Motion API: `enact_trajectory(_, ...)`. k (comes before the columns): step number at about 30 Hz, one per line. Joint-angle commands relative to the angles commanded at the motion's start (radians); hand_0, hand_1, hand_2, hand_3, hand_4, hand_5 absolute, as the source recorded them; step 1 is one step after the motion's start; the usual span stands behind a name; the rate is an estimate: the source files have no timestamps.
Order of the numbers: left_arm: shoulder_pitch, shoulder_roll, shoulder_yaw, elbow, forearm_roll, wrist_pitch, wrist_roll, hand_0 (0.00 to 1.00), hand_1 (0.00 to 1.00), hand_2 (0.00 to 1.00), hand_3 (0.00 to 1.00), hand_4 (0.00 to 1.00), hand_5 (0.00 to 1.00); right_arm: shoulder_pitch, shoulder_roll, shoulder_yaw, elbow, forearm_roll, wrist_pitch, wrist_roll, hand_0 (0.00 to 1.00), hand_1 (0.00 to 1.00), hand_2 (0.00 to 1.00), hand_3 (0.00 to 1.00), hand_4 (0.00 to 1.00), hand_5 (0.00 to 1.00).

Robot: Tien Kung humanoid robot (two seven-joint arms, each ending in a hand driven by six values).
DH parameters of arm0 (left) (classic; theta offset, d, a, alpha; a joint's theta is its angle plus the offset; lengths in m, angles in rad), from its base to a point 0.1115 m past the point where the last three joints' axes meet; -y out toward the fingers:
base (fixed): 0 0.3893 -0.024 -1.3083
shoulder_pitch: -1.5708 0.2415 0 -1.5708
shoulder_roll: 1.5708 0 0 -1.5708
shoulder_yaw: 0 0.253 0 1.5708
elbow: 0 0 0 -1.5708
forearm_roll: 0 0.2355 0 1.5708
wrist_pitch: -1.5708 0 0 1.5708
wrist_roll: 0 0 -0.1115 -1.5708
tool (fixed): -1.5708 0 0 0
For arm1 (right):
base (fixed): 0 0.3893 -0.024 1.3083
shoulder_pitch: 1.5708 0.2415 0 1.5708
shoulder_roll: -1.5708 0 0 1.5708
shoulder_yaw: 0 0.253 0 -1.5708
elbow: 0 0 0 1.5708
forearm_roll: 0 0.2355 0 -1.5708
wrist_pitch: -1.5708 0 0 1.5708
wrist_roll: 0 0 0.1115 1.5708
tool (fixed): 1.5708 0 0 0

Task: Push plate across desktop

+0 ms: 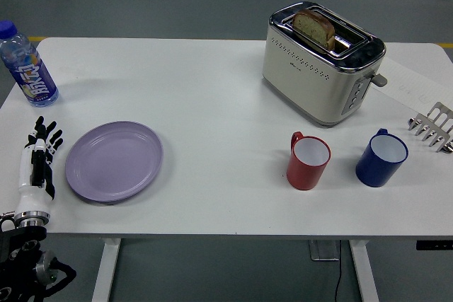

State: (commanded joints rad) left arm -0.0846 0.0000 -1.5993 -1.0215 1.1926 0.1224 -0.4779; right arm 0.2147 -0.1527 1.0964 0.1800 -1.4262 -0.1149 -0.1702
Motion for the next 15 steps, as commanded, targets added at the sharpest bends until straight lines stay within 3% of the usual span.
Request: enact_trajectory(15,0.008,0.000,0.074,-0.004,-0.012,0.012,-0.009,0.846,0.887,0.931,0.998,0.594,0.998,-0.010,0.000,0.001,0.000,-0.006,0.001,-0.003,0.637,0.614,0.663,0.603,0.188,0.106)
